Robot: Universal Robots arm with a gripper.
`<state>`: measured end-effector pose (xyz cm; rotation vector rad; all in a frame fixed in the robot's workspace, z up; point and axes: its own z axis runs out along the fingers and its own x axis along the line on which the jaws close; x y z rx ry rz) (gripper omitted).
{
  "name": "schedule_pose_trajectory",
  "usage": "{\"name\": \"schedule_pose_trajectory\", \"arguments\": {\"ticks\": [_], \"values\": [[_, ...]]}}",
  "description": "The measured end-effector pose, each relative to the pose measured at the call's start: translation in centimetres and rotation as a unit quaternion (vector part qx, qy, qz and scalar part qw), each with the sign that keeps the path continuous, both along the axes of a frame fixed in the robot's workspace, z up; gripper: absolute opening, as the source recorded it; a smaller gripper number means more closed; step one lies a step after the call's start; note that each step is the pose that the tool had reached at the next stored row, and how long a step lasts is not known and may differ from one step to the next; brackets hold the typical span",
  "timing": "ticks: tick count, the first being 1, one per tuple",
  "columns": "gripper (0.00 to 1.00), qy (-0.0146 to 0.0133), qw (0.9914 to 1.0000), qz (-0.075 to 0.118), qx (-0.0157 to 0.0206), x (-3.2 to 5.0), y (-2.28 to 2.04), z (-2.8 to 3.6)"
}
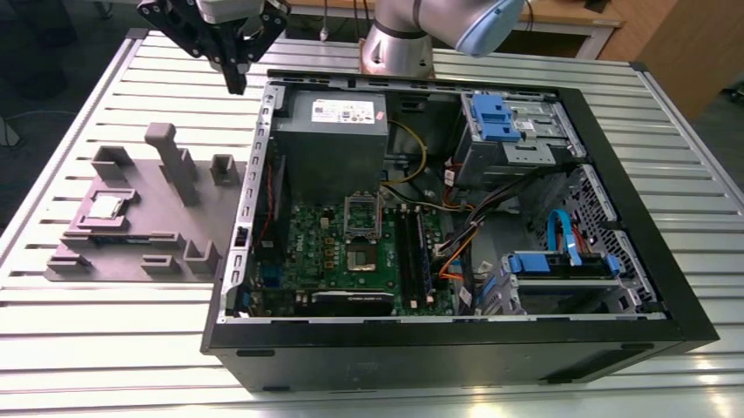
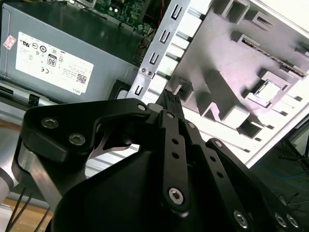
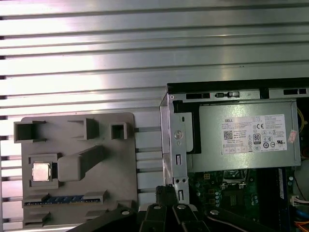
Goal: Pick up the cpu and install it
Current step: 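Reach for the cpu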
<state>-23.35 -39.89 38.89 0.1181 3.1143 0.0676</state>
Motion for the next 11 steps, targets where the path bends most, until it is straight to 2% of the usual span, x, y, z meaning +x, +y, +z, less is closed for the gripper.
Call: {"name": "schedule_pose_trajectory", "arguments": {"ticks": [11], "values": [[0.11,0.0,1.0,0.0,0.0,-0.88,0.0,-0.04]]}}
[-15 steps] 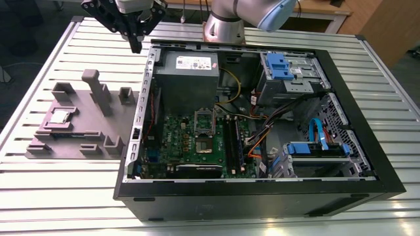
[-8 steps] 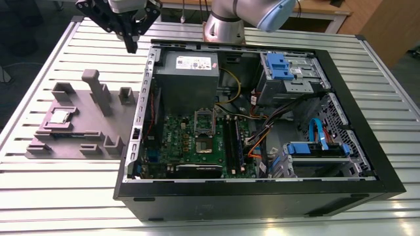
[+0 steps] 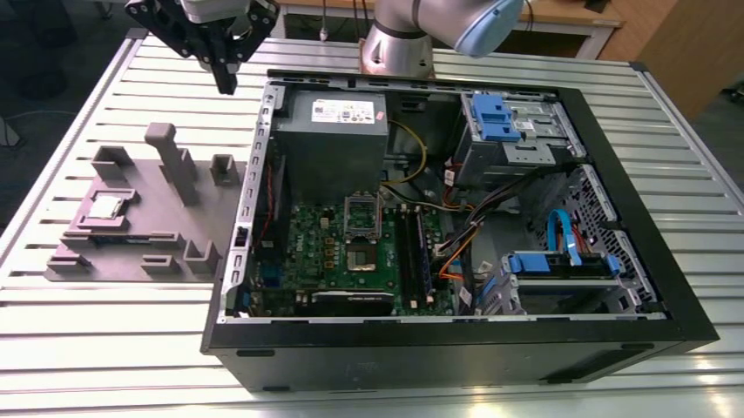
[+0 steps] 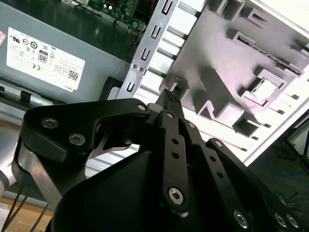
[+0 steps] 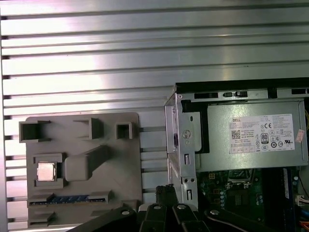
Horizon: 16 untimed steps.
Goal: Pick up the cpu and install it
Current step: 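Reach for the cpu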
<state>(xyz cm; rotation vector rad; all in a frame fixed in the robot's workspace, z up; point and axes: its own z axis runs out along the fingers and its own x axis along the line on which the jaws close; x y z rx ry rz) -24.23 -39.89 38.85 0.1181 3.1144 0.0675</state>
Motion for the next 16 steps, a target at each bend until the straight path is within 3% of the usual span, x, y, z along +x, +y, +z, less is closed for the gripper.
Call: {"name": "schedule_pose_trajectory", "arguments": {"ticks": [16], "values": [[0.11,0.0002,1.0,0.0,0.0,-0.75,0.0,-0.05]]}}
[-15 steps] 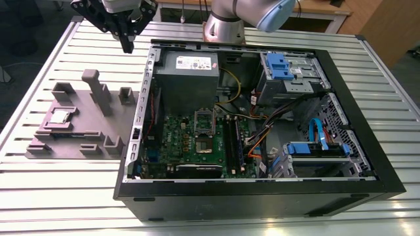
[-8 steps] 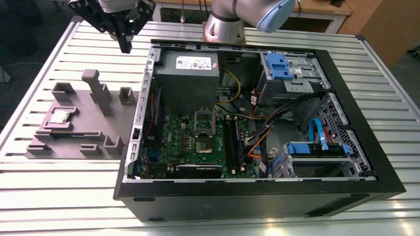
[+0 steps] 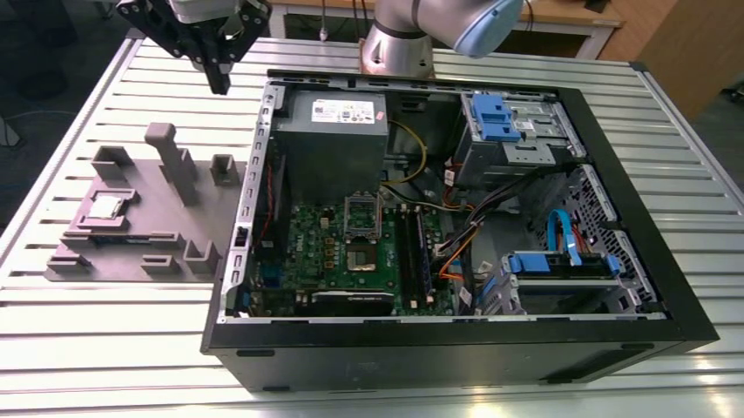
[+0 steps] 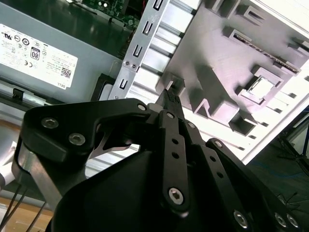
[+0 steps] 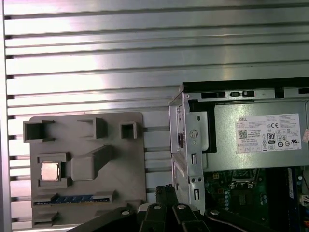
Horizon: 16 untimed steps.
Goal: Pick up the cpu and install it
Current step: 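Reach for the cpu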
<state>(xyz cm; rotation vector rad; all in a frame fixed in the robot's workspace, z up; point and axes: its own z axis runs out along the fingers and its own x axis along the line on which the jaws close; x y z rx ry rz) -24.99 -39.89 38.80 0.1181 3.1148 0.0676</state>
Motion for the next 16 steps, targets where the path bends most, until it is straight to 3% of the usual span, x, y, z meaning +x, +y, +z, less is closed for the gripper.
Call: {"name": "schedule_pose_trajectory", "arguments": {"ticks": [16], "values": [[0.11,0.0002,1.0,0.0,0.0,-0.74,0.0,-0.05]]}}
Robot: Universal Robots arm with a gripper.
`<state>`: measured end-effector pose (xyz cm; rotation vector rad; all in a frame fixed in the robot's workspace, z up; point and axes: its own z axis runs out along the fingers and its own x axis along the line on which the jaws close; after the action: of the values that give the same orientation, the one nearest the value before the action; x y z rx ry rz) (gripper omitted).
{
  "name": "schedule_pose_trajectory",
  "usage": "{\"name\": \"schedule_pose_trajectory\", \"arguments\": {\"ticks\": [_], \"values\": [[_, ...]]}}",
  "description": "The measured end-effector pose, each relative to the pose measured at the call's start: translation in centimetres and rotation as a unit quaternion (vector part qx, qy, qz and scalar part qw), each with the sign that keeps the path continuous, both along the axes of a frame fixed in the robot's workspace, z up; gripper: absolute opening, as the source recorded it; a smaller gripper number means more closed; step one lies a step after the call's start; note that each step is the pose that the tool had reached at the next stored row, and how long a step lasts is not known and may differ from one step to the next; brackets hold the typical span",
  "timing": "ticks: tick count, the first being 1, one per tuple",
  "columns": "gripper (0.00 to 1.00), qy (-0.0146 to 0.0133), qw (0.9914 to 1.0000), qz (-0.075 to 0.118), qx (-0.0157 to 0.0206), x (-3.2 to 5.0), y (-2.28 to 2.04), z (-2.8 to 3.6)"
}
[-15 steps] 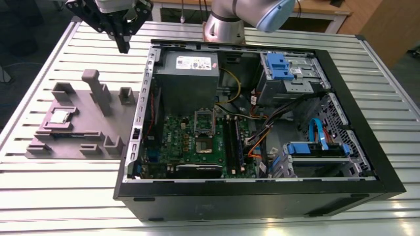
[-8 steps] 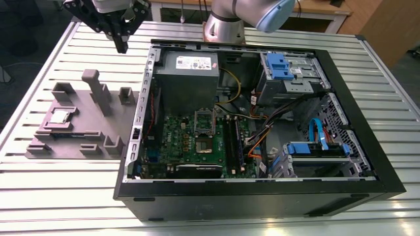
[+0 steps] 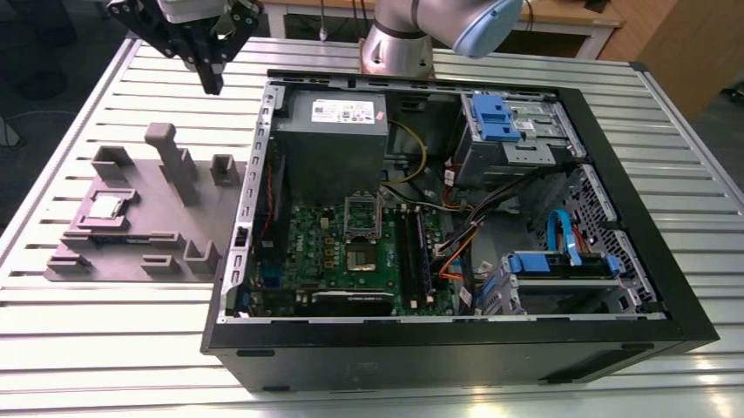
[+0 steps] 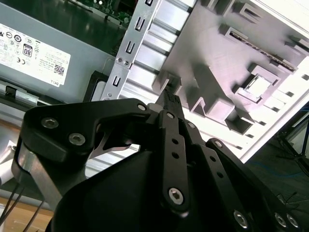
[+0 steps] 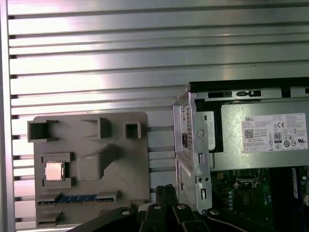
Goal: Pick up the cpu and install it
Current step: 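Reach for the cpu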
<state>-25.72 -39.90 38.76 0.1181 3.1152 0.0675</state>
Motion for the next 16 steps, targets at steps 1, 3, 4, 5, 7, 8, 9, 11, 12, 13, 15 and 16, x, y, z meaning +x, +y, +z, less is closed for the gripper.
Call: {"name": "schedule_pose_trajectory", "arguments": {"ticks": [1,3,4,5,7,8,9,11,12,13,15,16], "values": [[0.11,0.0,1.0,0.0,0.0,-0.05,0.0,0.0],[0.11,0.0,1.0,0.0,0.0,-0.15,0.0,-0.01],[0.11,0.0,1.0,0.0,0.0,-0.2,0.0,-0.01],[0.11,0.0,1.0,0.0,0.0,-0.25,0.0,-0.01],[0.11,0.0,1.0,0.0,0.0,-0.34,0.0,-0.02],[0.11,0.0001,1.0,0.0,0.0,-0.39,0.0,-0.02],[0.11,0.0001,1.0,0.0,0.0,-0.42,0.0,-0.02],[0.11,0.0001,1.0,0.0,0.0,-0.51,0.0,-0.03],[0.11,0.0002,1.0,0.0,0.0,-0.56,0.0,-0.03],[0.11,0.0002,1.0,0.0,0.0,-0.6,0.0,-0.04],[0.11,0.0002,1.0,0.0,0.0,-0.68,0.0,-0.04],[0.11,0.0002,1.0,0.0,0.0,-0.74,0.0,-0.05]]}}
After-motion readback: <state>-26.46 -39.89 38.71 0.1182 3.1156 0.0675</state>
